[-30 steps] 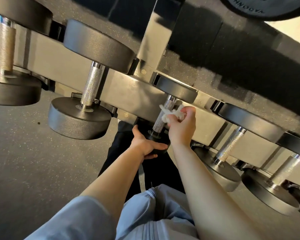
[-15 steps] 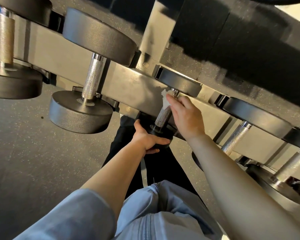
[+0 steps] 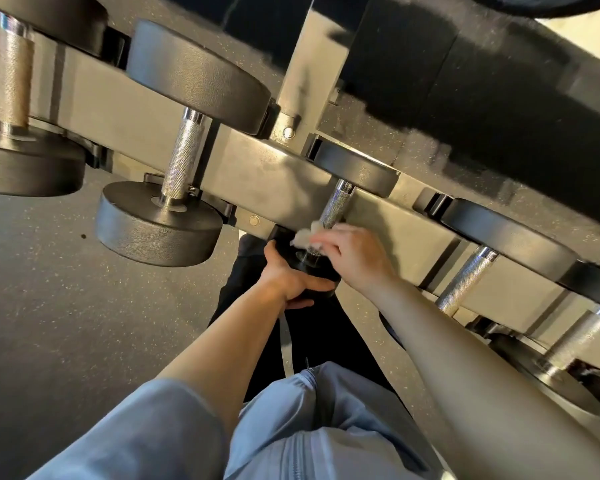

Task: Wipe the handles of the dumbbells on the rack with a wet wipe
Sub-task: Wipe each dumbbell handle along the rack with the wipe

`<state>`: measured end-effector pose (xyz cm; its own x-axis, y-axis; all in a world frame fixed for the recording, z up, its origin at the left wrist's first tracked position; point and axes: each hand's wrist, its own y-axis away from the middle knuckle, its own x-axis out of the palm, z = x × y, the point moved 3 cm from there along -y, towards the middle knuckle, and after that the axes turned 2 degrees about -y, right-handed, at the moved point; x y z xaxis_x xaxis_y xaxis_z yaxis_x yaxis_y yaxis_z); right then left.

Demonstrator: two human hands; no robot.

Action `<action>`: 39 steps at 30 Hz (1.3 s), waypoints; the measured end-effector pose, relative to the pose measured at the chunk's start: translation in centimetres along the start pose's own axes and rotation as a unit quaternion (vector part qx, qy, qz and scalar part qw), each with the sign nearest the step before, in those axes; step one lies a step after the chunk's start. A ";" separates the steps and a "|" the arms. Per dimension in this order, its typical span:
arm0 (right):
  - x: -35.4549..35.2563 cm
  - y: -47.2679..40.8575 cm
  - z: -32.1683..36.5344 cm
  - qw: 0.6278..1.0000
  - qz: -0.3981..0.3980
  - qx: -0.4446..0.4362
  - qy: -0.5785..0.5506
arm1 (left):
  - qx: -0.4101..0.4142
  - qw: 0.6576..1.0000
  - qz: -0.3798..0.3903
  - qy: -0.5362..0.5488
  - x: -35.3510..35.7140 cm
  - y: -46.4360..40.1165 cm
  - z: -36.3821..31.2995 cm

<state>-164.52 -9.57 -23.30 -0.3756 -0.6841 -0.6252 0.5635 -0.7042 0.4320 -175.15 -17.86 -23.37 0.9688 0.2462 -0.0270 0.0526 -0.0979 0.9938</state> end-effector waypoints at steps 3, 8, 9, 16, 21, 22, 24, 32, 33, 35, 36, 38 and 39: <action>-2.1 -1.7 0.3 0.985 -0.164 0.003 0.059 | 0.005 1.000 0.005 0.009 0.0 0.0 0.0; -0.2 -0.8 0.0 0.981 -0.182 0.062 -0.005 | 0.002 1.000 0.001 0.002 0.0 0.1 -0.1; 0.4 0.0 0.0 0.985 -0.164 0.049 -0.017 | 0.002 1.000 0.001 0.001 0.0 0.1 -0.1; -0.3 3.6 -1.1 0.909 -0.137 0.255 -0.298 | 0.005 1.000 0.003 0.008 -0.1 0.1 -0.1; -1.0 -0.2 -0.7 0.552 -0.261 0.384 -0.693 | 0.008 1.000 -0.003 0.016 0.1 0.2 0.0; -0.8 -1.2 -0.4 0.560 -0.237 0.393 -0.689 | 0.007 1.000 -0.004 0.015 0.1 0.1 -0.1; 0.0 -2.4 0.0 0.631 -0.189 0.412 -0.629 | 0.005 1.000 -0.006 0.012 0.0 0.1 -0.1; 0.8 -1.7 -2.5 0.731 -0.182 0.339 -0.564 | 0.000 1.000 0.000 0.004 0.0 0.0 -0.2; 0.7 -1.9 -2.8 0.753 -0.180 0.340 -0.534 | 0.000 1.000 0.001 0.004 -0.1 0.0 -0.2; 0.9 -2.0 -3.3 0.800 -0.167 0.346 -0.462 | -0.001 1.000 0.002 0.007 0.0 0.0 -0.2; 1.1 -1.7 -3.5 0.819 -0.153 0.350 -0.428 | -0.002 1.000 0.003 0.007 0.0 0.0 -0.2; 1.9 -0.7 -3.5 0.858 -0.107 0.354 -0.357 | -0.006 1.000 0.003 0.006 0.0 0.1 -0.2; 2.6 0.1 -3.3 0.880 -0.072 0.349 -0.312 | -0.008 1.000 0.003 0.006 -0.1 0.0 -0.2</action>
<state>-163.04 -10.75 -26.99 -0.8604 -0.3955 -0.3215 -0.0316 -0.5881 0.8082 -175.26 -17.74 -23.33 0.9661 0.2573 -0.0200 0.0429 -0.0838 0.9956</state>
